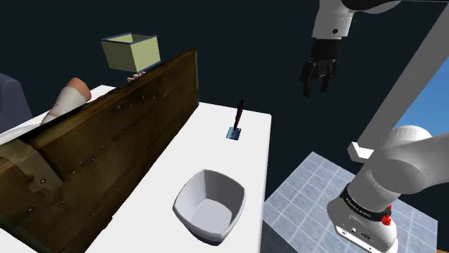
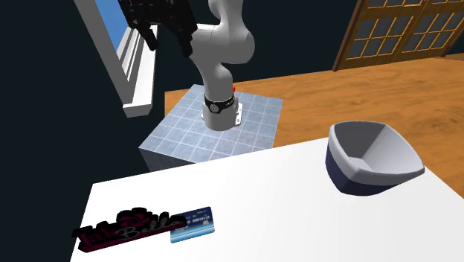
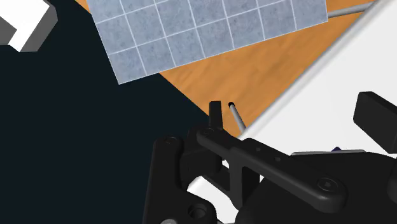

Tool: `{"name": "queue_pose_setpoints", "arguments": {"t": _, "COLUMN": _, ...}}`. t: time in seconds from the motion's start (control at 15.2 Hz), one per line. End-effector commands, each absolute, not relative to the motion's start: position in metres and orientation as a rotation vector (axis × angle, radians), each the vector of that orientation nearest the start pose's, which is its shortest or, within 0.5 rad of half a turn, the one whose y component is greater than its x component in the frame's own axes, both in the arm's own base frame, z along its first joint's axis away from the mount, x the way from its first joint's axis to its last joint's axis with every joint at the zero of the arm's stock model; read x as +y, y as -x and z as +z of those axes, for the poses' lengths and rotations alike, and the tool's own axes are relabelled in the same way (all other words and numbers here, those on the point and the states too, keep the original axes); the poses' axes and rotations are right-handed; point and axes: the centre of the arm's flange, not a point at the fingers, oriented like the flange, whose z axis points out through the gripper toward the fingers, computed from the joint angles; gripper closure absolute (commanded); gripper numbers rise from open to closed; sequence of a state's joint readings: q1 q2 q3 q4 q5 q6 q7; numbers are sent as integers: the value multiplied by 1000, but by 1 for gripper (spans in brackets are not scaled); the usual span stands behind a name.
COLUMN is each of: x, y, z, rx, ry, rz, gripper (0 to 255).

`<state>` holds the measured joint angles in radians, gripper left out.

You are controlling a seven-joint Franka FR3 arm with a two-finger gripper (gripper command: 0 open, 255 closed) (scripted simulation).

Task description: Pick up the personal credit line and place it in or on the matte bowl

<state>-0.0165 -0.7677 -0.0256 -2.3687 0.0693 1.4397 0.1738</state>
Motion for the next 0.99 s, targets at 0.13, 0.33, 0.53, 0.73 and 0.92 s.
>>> {"name": "queue_pose_setpoints", "arguments": {"t": 0.13, "x": 17, "y": -297, "z": 554, "rx": 408, "ry": 3062, "rz": 176, "gripper": 0}}
{"name": "queue_pose_setpoints", "arguments": {"t": 0.33, "x": 50, "y": -302, "z": 529, "rx": 555, "ry": 3087, "rz": 54, "gripper": 0}}
{"name": "queue_pose_setpoints", "arguments": {"t": 0.53, "x": 80, "y": -313, "z": 504, "rx": 704, "ry": 3099, "rz": -73, "gripper": 0}}
{"name": "queue_pose_setpoints", "arguments": {"t": 0.73, "x": 109, "y": -327, "z": 477, "rx": 855, "ry": 3099, "rz": -202, "gripper": 0}}
{"name": "queue_pose_setpoints", "arguments": {"t": 0.92, "x": 134, "y": -346, "z": 450, "rx": 1006, "ry": 3087, "rz": -334, "gripper": 0}}
